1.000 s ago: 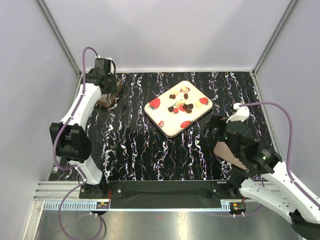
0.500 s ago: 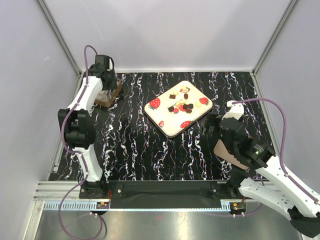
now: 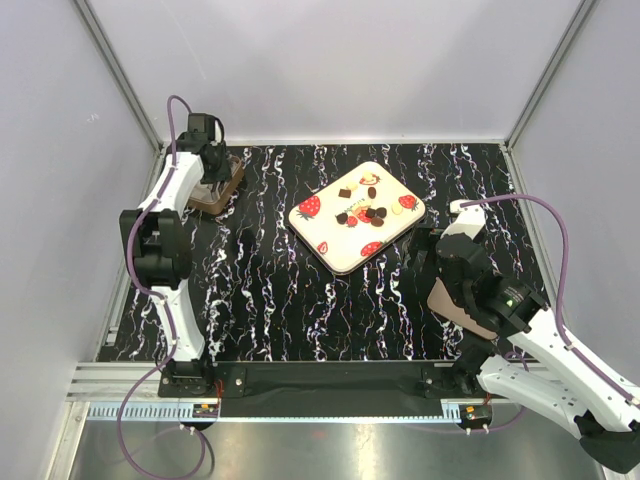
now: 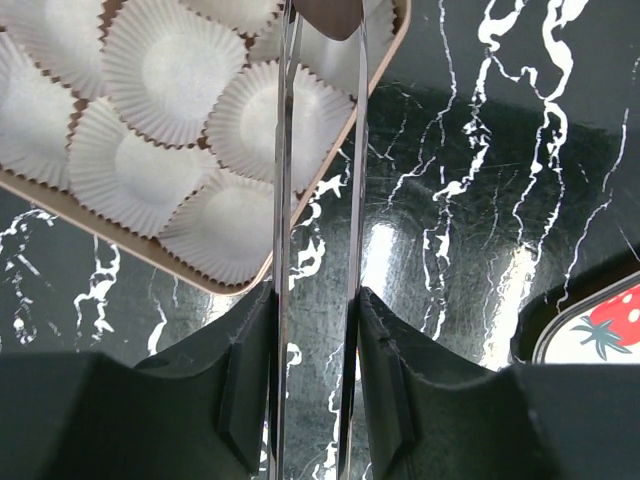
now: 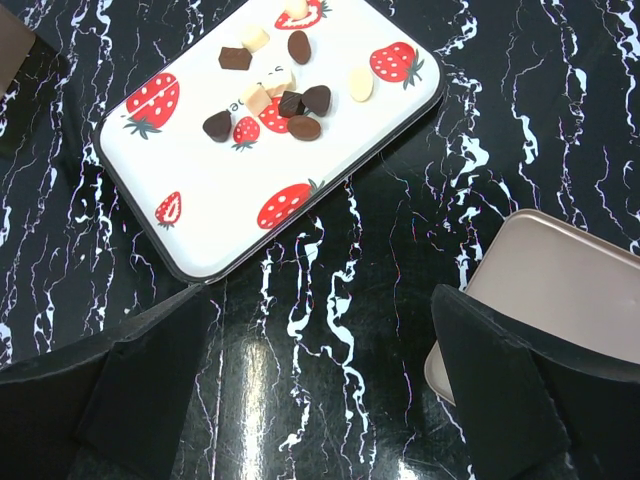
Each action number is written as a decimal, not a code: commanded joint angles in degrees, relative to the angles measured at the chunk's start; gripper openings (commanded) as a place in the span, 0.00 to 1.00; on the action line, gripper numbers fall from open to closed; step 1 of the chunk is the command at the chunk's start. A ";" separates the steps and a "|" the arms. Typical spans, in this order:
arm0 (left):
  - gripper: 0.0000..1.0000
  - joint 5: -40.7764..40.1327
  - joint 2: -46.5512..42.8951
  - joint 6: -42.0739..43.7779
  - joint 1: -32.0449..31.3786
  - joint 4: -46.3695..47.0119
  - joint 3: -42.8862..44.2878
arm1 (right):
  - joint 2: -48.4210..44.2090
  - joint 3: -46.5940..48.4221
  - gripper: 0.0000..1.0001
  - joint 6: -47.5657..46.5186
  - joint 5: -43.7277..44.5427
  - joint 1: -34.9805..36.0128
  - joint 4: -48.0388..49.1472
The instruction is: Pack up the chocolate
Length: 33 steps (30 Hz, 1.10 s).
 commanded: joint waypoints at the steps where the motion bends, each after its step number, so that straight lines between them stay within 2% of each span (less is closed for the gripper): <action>1: 0.40 2.05 0.22 1.05 0.00 3.51 2.77 | 0.04 -0.03 1.00 -0.70 2.65 0.13 2.87; 10: 0.46 1.61 0.05 1.49 0.00 3.08 3.13 | -0.04 -0.11 1.00 -0.71 2.83 0.13 2.87; 17: 0.47 1.35 -1.35 1.75 -0.08 1.50 4.44 | -0.22 0.15 1.00 -0.62 2.65 0.04 2.78; 24: 0.47 3.46 -7.32 2.45 -1.40 -0.70 4.45 | -0.48 1.82 1.00 1.05 0.90 0.13 0.85; 27: 0.47 3.81 -10.93 2.80 -3.94 -1.58 2.78 | -0.66 2.17 1.00 2.19 -0.25 0.13 0.24; 33: 0.47 2.76 -18.92 2.72 -15.44 -0.88 -5.65 | -1.45 2.35 1.00 4.92 -2.36 0.04 -1.52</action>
